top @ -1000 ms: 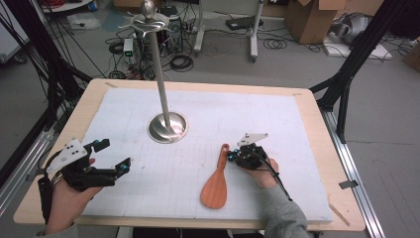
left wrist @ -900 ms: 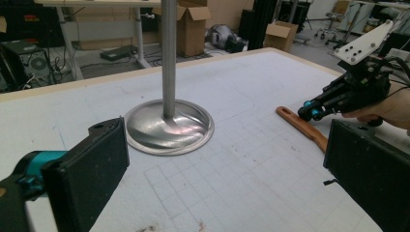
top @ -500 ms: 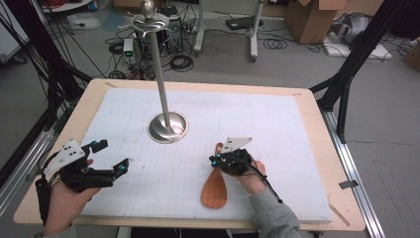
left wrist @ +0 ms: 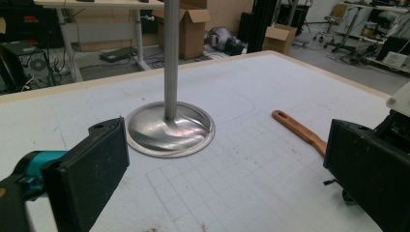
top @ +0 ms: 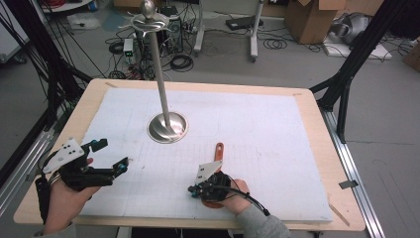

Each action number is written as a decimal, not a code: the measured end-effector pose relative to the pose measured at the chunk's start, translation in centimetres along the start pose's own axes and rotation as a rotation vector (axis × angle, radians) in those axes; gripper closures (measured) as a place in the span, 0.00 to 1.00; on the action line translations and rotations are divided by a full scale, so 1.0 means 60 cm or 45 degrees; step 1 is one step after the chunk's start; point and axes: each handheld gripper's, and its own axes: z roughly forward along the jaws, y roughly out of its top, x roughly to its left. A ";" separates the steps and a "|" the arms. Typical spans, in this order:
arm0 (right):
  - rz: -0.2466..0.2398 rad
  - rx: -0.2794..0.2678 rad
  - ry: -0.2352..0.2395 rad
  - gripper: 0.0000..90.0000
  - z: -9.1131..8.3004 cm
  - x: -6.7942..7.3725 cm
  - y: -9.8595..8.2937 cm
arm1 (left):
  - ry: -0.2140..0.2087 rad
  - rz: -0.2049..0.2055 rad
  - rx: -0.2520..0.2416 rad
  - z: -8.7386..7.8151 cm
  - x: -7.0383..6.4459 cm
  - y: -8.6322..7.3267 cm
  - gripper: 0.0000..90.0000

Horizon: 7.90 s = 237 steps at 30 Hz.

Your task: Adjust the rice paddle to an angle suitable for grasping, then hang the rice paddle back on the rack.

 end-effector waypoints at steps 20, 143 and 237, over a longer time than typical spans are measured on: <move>0.060 0.060 -0.059 0.99 -0.053 -0.007 -0.045 | -0.092 0.015 0.010 0.056 -0.006 0.013 0.03; 0.348 0.257 -0.285 0.14 -0.193 -0.213 -0.085 | -0.118 0.000 0.015 0.074 -0.005 0.015 0.03; 0.263 0.239 -0.275 0.73 -0.199 -0.249 0.018 | -0.103 -0.018 0.027 0.057 -0.001 0.005 0.03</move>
